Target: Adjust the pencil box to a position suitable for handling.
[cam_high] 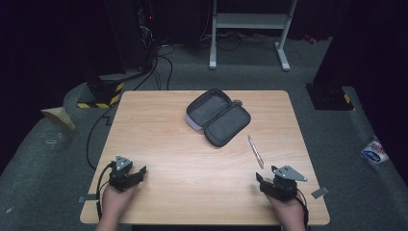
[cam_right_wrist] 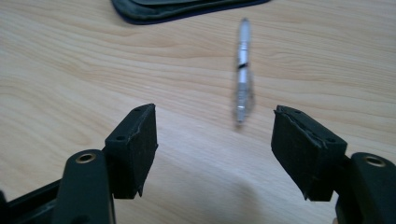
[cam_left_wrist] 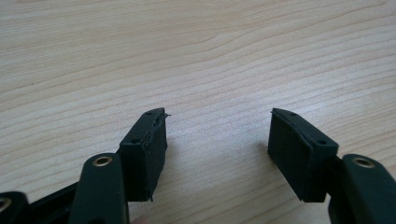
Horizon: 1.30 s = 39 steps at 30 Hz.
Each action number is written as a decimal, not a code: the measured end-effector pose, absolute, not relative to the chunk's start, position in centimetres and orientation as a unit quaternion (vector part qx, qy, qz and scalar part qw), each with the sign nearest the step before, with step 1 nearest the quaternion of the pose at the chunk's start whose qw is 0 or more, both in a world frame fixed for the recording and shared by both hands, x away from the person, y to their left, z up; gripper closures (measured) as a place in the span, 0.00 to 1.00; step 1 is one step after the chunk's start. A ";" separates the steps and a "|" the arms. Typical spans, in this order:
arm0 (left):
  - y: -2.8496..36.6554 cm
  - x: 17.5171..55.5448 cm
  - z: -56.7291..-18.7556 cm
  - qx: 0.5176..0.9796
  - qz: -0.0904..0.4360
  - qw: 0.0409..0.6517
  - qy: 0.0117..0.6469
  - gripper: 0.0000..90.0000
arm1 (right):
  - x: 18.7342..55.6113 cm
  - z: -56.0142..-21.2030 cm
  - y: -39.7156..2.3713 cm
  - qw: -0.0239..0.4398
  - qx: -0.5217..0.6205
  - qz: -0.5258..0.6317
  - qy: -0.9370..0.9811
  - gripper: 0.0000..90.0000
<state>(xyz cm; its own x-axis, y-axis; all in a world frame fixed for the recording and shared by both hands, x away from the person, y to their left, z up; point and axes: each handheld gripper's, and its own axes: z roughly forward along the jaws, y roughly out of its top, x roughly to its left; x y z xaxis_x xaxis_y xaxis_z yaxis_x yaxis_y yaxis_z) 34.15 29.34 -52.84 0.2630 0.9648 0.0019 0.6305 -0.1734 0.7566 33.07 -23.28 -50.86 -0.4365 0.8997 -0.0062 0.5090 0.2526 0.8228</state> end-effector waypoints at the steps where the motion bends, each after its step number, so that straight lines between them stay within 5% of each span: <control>1: 29.3 34.2 -52.8 0.723 0.253 0.330 0.552 0.42 | 33.0 -50.9 -22.8 0.245 0.465 0.394 0.754 0.35; 13: 29.4 34.2 -52.8 0.725 0.252 0.330 0.550 0.42 | 32.7 -51.4 -18.6 0.202 0.444 0.397 0.778 0.42; 39: 29.4 34.3 -52.9 0.725 0.252 0.332 0.548 0.41 | 31.7 -51.1 -12.8 0.191 0.381 0.420 0.801 0.45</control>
<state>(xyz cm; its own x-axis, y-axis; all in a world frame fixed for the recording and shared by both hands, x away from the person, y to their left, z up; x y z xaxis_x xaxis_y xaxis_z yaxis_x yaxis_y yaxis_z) 34.31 29.39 -52.86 0.2721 0.9623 0.0014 0.6276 -0.1785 0.7578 31.75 -12.75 -51.13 -0.6367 0.7710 0.0136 0.4496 0.3568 0.8188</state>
